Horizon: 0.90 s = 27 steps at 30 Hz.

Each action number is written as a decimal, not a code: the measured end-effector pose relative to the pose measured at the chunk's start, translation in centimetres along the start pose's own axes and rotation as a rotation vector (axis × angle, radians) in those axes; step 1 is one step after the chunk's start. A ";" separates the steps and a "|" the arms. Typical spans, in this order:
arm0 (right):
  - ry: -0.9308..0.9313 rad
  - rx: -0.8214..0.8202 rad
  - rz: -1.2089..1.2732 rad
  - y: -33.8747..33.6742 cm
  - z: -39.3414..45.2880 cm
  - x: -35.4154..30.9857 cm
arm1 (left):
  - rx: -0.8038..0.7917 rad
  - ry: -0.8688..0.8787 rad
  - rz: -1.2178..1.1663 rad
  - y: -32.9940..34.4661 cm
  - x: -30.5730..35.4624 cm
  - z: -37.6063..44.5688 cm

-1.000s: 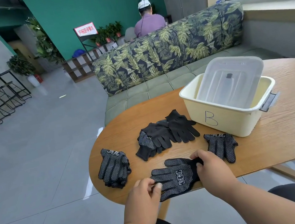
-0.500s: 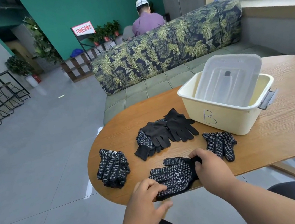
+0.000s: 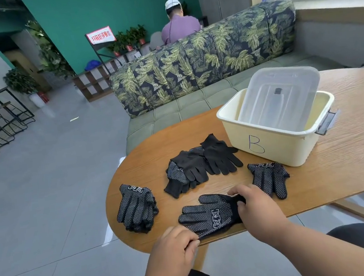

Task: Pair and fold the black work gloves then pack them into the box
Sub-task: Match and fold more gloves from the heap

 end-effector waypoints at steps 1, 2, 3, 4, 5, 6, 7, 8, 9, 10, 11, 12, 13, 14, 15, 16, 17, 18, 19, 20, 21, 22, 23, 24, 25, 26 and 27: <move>-0.017 -0.019 -0.021 0.2 0.0 -0.2 | -0.011 0.002 0.004 0.0 0.2 0.0; -0.038 -0.043 -0.052 0.4 0.1 -0.4 | -0.017 0.001 0.002 0.0 0.4 -0.1; -0.059 -0.066 -0.100 0.8 0.1 -0.6 | -0.012 -0.005 -0.002 -0.2 0.6 -0.1; -0.078 -0.083 -0.167 1.0 0.1 -0.8 | -0.002 -0.015 -0.009 -0.5 0.7 0.1; -0.092 -0.095 -0.238 1.2 0.1 -1.0 | 0.010 -0.030 -0.016 -0.8 0.9 0.3; -0.098 -0.100 -0.299 1.2 0.1 -1.1 | 0.020 -0.050 -0.022 -1.2 1.0 0.6; -0.096 -0.106 -0.346 1.2 0.1 -1.3 | 0.030 -0.069 -0.022 -1.5 1.1 1.2; -0.092 -0.114 -0.387 1.2 0.0 -1.3 | 0.034 -0.088 -0.015 -1.9 1.2 1.8; -0.088 -0.124 -0.428 1.2 0.0 -1.5 | 0.027 -0.108 -0.007 -2.2 1.3 2.5; -0.084 -0.135 -0.469 1.3 0.0 -1.6 | 0.010 -0.131 -0.001 -2.4 1.6 3.3; -0.078 -0.143 -0.508 1.3 0.0 -1.7 | -0.012 -0.157 0.000 -2.4 1.7 4.1; -0.071 -0.152 -0.536 1.4 0.0 -1.7 | -0.033 -0.190 -0.011 -2.4 1.8 4.9; -0.064 -0.161 -0.554 1.5 0.0 -1.7 | -0.053 -0.227 -0.031 -2.3 1.7 5.7; -0.060 -0.172 -0.560 1.6 0.0 -1.7 | -0.067 -0.261 -0.056 -2.1 1.6 6.5; -0.057 -0.180 -0.561 1.6 0.0 -1.7 | -0.078 -0.288 -0.075 -1.9 1.4 7.3; -0.057 -0.185 -0.559 1.6 0.0 -1.6 | -0.087 -0.310 -0.079 -1.6 1.2 8.1; -0.058 -0.188 -0.557 1.5 0.1 -1.6 | -0.096 -0.334 -0.071 -1.4 1.0 8.9; -0.058 -0.191 -0.555 1.4 0.1 -1.6 | -0.112 -0.367 -0.057 -1.2 0.6 9.5; -0.059 -0.194 -0.553 1.4 0.1 -1.6 | -0.138 -0.407 -0.039 -0.9 0.1 10.0; -0.063 -0.199 -0.552 1.4 0.2 -1.5 | -0.166 -0.446 -0.013 -0.5 -0.3 10.3; -0.069 -0.202 -0.550 1.4 0.1 -1.5 | -0.189 -0.478 0.016 -0.1 -0.7 10.4; -0.073 -0.204 -0.543 1.4 0.1 -1.5 | -0.202 -0.503 0.039 0.2 -1.0 10.5; -0.080 -0.207 -0.532 1.4 0.2 -1.5 | -0.202 -0.523 0.047 0.5 -1.1 10.6; -0.088 -0.213 -0.523 1.4 0.3 -1.6 | -0.194 -0.535 0.048 0.6 -1.2 10.6; -0.098 -0.221 -0.520 1.5 0.4 -1.6 | -0.185 -0.542 0.045 0.8 -1.2 10.6; -0.107 -0.228 -0.526 1.6 0.5 -1.6 | -0.178 -0.544 0.042 0.9 -1.1 10.7; -0.111 -0.235 -0.534 1.6 0.6 -1.6 | -0.176 -0.545 0.033 1.0 -1.1 10.7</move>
Point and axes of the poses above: each hand's wrist, its own z-axis towards the middle knuckle, its own y-axis out of the palm, x = y × z, the point moved 10 cm from there along z, towards the middle knuckle, and after that the axes turned 7 degrees about -x, right-handed, at the moved point
